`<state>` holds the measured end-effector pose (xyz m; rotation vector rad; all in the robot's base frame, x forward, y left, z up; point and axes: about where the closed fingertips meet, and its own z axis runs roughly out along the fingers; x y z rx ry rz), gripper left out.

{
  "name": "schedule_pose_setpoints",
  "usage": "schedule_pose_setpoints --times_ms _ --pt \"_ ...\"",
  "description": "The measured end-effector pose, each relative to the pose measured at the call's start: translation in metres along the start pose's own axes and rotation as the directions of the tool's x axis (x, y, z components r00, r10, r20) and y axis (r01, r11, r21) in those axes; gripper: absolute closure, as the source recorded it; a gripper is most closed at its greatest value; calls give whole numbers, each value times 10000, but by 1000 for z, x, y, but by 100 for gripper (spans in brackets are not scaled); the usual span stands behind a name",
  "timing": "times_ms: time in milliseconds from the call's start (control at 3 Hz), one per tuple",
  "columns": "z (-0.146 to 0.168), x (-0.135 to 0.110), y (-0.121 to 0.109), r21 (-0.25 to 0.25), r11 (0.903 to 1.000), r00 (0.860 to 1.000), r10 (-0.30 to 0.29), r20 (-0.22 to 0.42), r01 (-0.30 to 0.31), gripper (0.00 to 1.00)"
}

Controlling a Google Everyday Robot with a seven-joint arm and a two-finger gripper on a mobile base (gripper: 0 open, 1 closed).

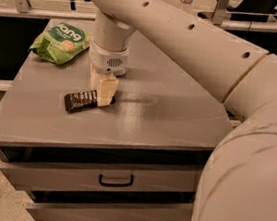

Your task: Pick rxbar chocolate

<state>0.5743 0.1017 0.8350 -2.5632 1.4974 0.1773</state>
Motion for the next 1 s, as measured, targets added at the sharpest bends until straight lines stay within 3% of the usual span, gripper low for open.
schedule_pose_setpoints --times_ms 333,667,1000 --pt "0 0 0 0 10000 10000 0 0 0 100" --pt "-36 10 9 304 9993 9875 146 1567 -196 100" --pt "-92 29 26 684 9950 9222 406 3845 -723 100"
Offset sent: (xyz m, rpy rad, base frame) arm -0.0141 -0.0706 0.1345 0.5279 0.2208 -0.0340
